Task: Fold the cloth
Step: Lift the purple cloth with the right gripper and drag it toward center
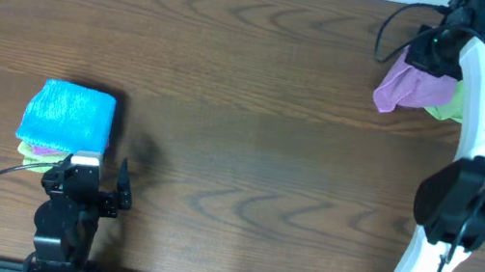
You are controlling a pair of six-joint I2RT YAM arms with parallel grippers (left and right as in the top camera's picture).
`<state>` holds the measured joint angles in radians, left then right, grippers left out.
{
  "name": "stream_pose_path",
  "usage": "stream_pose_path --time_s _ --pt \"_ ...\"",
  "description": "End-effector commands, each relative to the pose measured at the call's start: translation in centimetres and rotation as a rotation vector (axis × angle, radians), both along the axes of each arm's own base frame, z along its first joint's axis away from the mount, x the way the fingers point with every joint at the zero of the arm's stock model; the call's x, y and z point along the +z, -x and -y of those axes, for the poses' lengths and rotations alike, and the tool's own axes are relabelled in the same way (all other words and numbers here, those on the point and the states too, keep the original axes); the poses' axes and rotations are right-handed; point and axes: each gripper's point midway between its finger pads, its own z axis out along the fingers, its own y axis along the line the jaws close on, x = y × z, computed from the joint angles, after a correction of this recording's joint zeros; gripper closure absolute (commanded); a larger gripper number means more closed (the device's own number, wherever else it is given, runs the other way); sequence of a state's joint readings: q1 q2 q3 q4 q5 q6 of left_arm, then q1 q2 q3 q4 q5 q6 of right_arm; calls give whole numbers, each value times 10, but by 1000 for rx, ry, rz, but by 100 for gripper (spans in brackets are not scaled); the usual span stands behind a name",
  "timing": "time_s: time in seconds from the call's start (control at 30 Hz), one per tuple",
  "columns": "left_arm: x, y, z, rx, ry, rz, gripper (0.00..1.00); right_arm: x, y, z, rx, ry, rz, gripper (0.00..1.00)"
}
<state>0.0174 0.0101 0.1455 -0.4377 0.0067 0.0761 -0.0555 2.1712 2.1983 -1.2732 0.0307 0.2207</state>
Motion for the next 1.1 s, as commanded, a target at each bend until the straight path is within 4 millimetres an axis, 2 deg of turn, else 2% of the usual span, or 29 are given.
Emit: stream_pose_path --time_s 0.0,0.2,0.27,0.43,0.53,0.63,0.73,0.8,1.07 --pt "-8 0 -2 7 -11 -15 5 40 15 -19 56 -12 46 99" --pt "-8 0 -2 7 -11 -15 5 66 54 -62 161 -76 2 99" --pt "-8 0 -2 7 -11 -14 5 66 60 -79 201 -77 -14 99" --pt "-8 0 -2 7 -11 -15 5 67 66 -142 356 -59 3 99" --pt "-8 0 -2 7 -11 -14 5 61 68 -169 418 -18 9 99" --pt "-8 0 -2 7 -11 -15 5 39 69 -186 458 -18 -12 99" --pt "-8 0 -2 7 -11 -15 5 17 66 -188 483 12 -24 98" --pt "-8 0 -2 7 -11 -15 5 7 60 -172 469 79 -24 99" --pt "-8 0 -2 7 -11 -15 5 22 32 -110 345 160 38 99"
